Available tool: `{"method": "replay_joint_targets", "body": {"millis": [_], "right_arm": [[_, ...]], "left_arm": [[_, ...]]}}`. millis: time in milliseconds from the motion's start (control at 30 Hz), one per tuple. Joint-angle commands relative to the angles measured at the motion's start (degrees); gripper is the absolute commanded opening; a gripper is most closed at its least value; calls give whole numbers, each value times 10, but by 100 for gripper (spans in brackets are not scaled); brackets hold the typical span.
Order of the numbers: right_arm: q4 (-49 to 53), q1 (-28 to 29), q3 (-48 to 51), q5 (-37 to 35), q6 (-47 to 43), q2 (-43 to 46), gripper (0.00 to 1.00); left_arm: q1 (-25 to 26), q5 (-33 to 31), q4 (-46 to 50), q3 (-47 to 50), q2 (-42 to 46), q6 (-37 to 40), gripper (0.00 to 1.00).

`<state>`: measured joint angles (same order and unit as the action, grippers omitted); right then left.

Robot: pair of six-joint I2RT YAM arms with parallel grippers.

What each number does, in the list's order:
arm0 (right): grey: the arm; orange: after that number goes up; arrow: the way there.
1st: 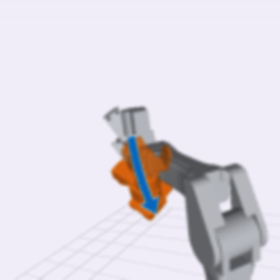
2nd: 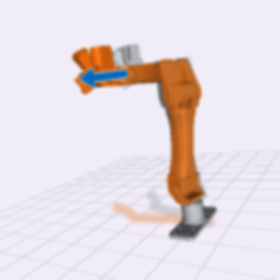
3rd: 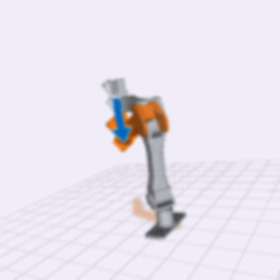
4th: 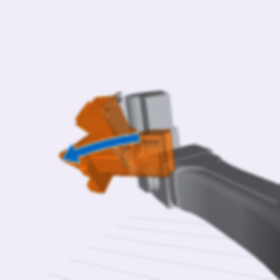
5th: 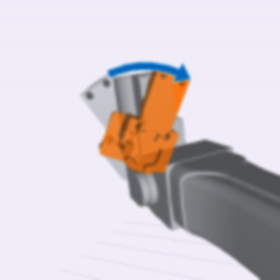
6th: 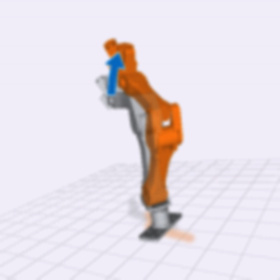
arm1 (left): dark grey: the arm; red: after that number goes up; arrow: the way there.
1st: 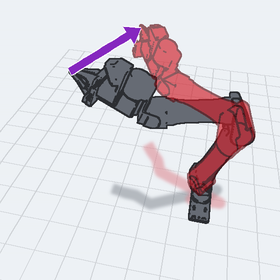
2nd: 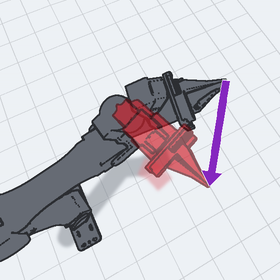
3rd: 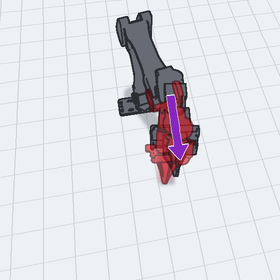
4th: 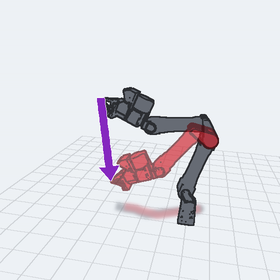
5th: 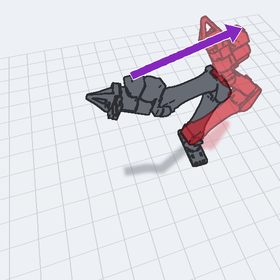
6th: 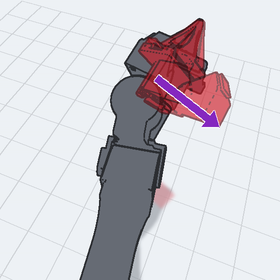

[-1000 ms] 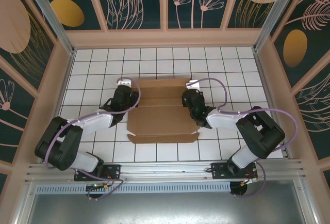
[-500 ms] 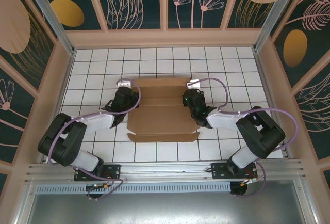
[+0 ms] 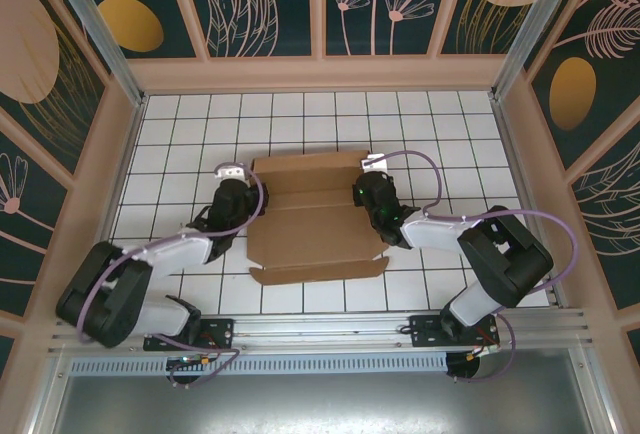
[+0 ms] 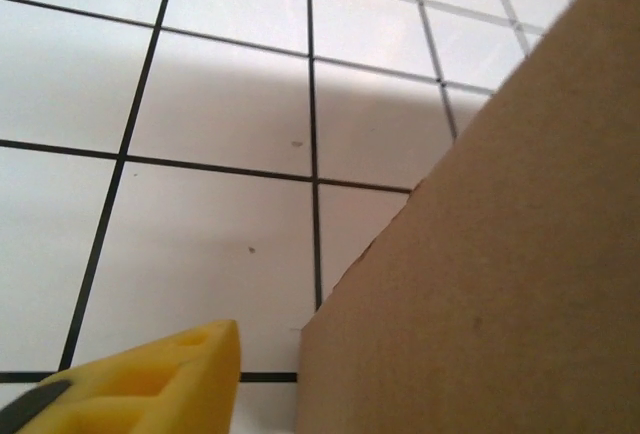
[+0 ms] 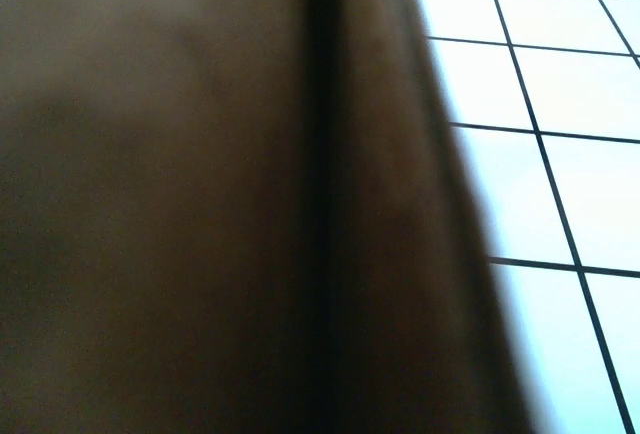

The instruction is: Fold the paper box

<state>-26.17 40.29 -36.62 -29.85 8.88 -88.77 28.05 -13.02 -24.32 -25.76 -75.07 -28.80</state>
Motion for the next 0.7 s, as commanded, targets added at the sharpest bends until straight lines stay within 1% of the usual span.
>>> {"method": "replay_joint_targets", "body": {"millis": [0, 67, 200, 300, 367, 433, 500, 600, 667], "right_arm": [[-4, -15, -3, -42, 0, 3, 0], [-9, -17, -1, -41, -1, 1, 0], [-12, -18, -2, -40, -2, -1, 1], [-7, -19, -6, -37, 0, -5, 1], [-6, -18, -7, -33, 1, -5, 1], [-5, -18, -7, -31, 1, -6, 1], [-5, -17, -7, -28, 2, -6, 1], [-5, -18, -6, -22, 2, -8, 1], [-4, -18, -9, -17, 0, -7, 1]], "left_arm": [[-9, 11, -50, 21, 55, -32, 55], [-9, 23, -55, 35, 82, -39, 58], [-9, 39, -63, 58, 111, -44, 58], [-9, 55, -64, 63, 124, -44, 57], [-9, 61, -80, 73, 151, -50, 56], [-9, 54, -90, 74, 178, -57, 56], [-10, 41, -89, 63, 196, -60, 55], [-10, 25, -74, 27, 193, -63, 59], [-10, 32, -53, -2, 171, -31, 59]]}}
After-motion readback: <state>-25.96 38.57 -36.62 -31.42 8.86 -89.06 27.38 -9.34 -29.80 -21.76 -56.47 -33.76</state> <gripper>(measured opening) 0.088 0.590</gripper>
